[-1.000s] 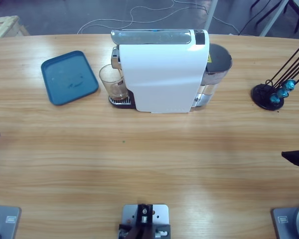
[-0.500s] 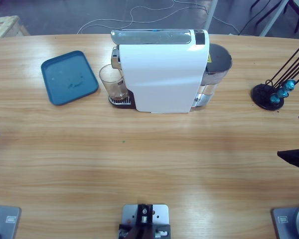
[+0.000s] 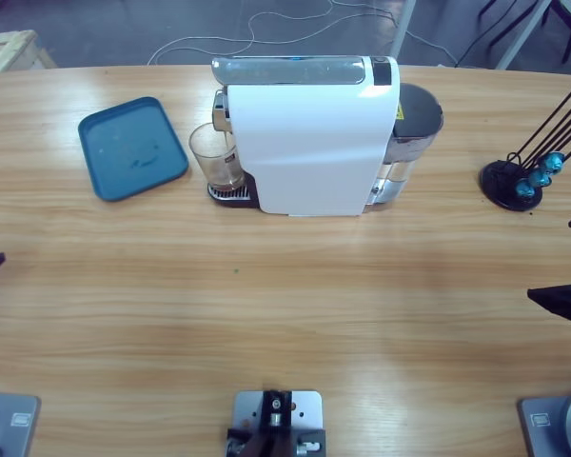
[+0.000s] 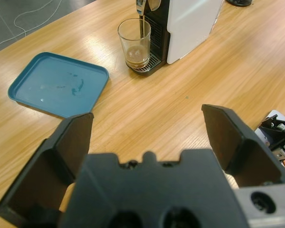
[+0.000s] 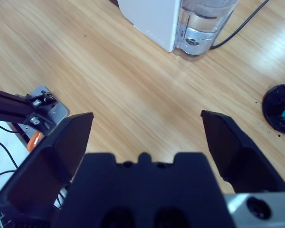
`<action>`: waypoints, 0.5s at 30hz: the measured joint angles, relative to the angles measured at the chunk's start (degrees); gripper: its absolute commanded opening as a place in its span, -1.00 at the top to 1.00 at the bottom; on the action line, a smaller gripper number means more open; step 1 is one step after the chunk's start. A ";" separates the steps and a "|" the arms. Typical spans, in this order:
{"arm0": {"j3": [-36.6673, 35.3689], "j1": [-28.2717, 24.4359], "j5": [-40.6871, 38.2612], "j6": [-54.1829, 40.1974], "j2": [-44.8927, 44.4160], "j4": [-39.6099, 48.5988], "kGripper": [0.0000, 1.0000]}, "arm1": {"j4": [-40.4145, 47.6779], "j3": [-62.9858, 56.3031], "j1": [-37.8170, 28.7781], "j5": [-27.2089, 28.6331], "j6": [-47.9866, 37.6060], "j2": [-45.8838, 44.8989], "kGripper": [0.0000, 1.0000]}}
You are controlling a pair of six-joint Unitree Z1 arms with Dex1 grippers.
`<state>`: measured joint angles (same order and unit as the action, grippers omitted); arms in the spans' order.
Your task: Pour coffee
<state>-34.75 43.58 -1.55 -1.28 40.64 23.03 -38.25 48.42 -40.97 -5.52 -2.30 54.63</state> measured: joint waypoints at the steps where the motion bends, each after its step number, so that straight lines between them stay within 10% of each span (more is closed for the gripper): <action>1: 0.00 0.00 0.00 0.00 0.00 0.00 -0.97 | 0.00 0.00 0.00 0.00 0.00 0.01 -1.00; 15: -0.01 0.00 0.00 -2.03 -0.07 -3.57 -0.97 | 0.57 0.08 0.00 0.00 0.01 0.22 -1.00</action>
<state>-34.75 43.58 -1.55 -3.31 40.57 19.45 -37.68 48.50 -40.97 -5.52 -2.29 54.85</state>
